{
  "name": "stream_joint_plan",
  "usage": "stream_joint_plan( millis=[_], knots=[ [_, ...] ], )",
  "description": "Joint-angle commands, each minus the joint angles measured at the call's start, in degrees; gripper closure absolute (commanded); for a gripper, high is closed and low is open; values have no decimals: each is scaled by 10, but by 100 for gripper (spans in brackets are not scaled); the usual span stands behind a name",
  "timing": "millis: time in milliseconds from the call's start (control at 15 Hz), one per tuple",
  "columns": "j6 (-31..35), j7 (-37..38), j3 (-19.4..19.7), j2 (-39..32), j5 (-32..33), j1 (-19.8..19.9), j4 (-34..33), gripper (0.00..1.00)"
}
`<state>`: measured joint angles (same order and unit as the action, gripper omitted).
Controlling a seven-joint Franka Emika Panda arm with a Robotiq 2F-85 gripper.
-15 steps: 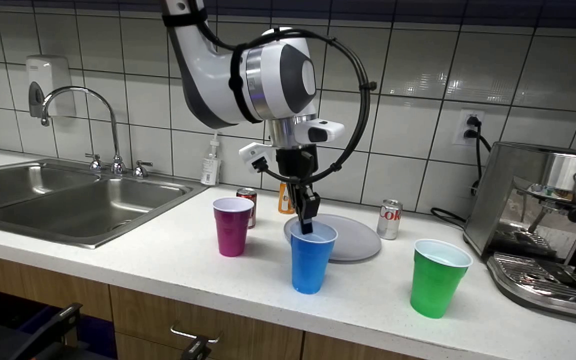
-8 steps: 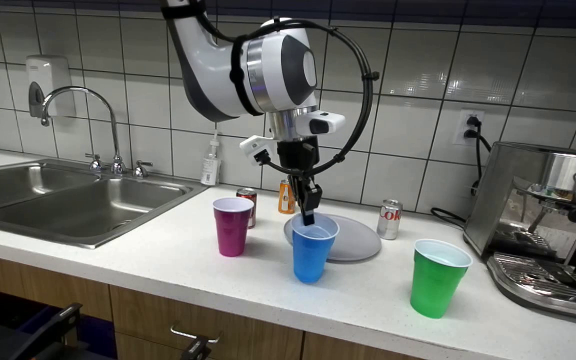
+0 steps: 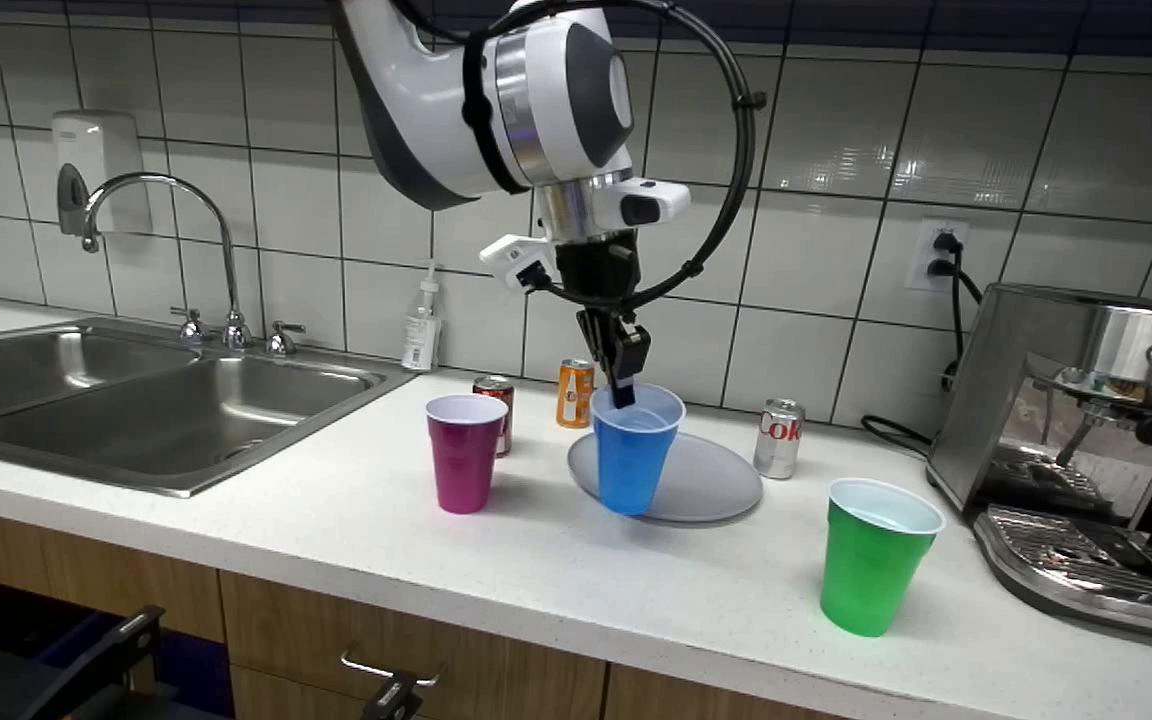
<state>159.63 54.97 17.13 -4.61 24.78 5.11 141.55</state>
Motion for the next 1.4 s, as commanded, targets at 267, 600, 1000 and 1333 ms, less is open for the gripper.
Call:
stream_joint_plan(
  millis=[267,600,1000,1333],
  knots=[
    [-3,-29,-25,-60,-13,1,-94,99],
    [-12,-85,-29,-138,-59,-11,-186,99],
    [-19,-164,-26,-216,-122,-21,-282,99],
    [-25,-216,-24,-260,-166,-24,-333,99]
  ],
)
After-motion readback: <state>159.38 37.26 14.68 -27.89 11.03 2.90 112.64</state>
